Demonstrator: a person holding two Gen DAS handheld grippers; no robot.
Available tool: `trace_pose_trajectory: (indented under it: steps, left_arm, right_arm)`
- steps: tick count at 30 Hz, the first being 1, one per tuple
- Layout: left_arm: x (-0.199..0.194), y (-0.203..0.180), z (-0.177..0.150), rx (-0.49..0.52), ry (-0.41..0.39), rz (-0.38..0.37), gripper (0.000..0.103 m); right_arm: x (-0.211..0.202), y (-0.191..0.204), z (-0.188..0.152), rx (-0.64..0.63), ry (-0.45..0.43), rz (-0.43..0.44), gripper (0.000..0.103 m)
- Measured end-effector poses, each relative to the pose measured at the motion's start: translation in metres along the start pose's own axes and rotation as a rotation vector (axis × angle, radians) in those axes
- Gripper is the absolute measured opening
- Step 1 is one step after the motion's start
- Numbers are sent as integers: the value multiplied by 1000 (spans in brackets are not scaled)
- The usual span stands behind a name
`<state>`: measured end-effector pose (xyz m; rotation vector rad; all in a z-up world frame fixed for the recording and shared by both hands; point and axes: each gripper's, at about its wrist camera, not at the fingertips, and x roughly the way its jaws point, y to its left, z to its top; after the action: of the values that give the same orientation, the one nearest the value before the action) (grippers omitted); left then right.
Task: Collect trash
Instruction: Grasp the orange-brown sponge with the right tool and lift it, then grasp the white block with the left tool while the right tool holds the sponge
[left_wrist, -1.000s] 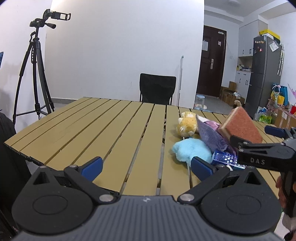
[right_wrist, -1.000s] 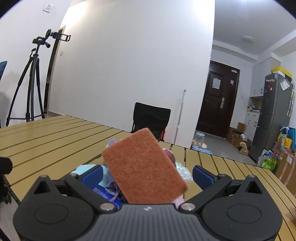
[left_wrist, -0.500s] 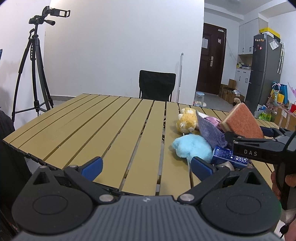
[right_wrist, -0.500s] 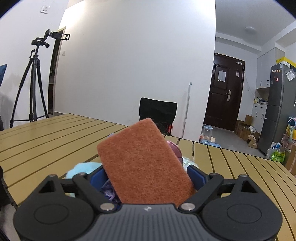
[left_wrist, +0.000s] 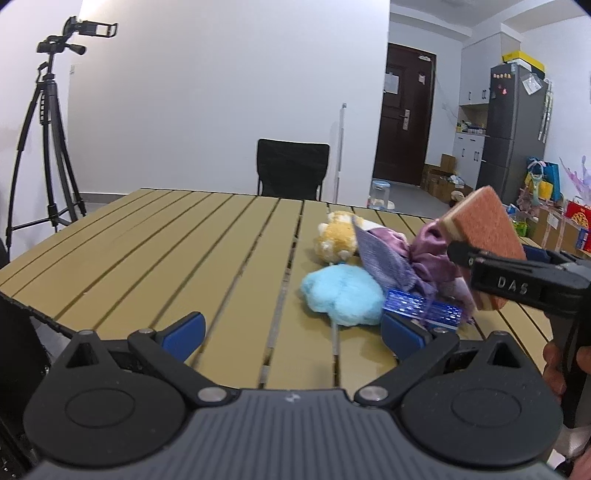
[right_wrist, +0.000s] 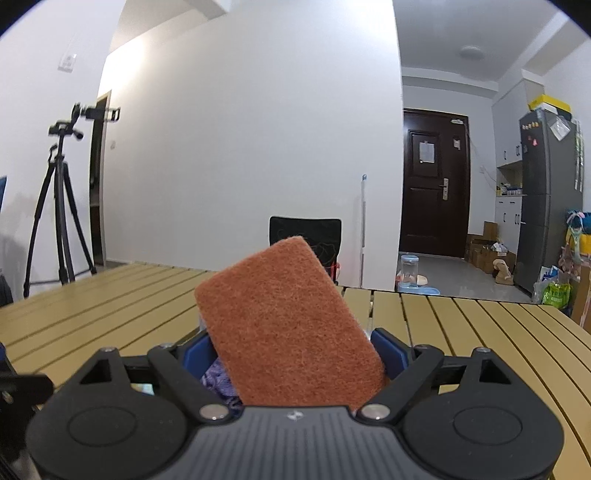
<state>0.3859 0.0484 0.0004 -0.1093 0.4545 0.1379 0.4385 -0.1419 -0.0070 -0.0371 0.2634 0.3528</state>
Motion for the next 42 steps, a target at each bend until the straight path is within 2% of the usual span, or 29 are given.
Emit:
trace_pose_trajectory:
  steps: [9,16,27,29,33,35,37,39,40,42]
  left_arm:
    - [18,-40,-8,45,29,-62,103]
    - [40,-69,-19,81,57,-69,103]
    - [68,-89,-30,130,51,-68,102]
    - [71,-90,-30,141,50,-71,99]
    - [74,-90,-32,148,49,-98,83]
    - [74,-93,-33,164,47,-117,74]
    - [73,-97,-35,182,48,-138,57]
    - [72,-99,-37,195,44,-151,49]
    - [71,-100,-37,201,40,-151,41]
    - [71,-100,-38,201,42,-159,35]
  right_arm:
    - [-23,-33,-4,74,-18,-27,88]
    - [-36,-64,-12,116,-4,-54,88]
    - [-40,-90,-23,151,45,-56,87]
    - [-41,-93,-25,153,49,-54,88]
    - [-40,-92,-24,155,52,-50,88]
    - [-41,-90,-26,154,53,-50,88]
    - [-39,-87,-24,153,55,-50,88]
    - [-39,-88,-22,155,54,-49,88]
    - [-39,-88,-22,155,54,-49,88]
    - [-39,-88,-23,155,54,-48,88]
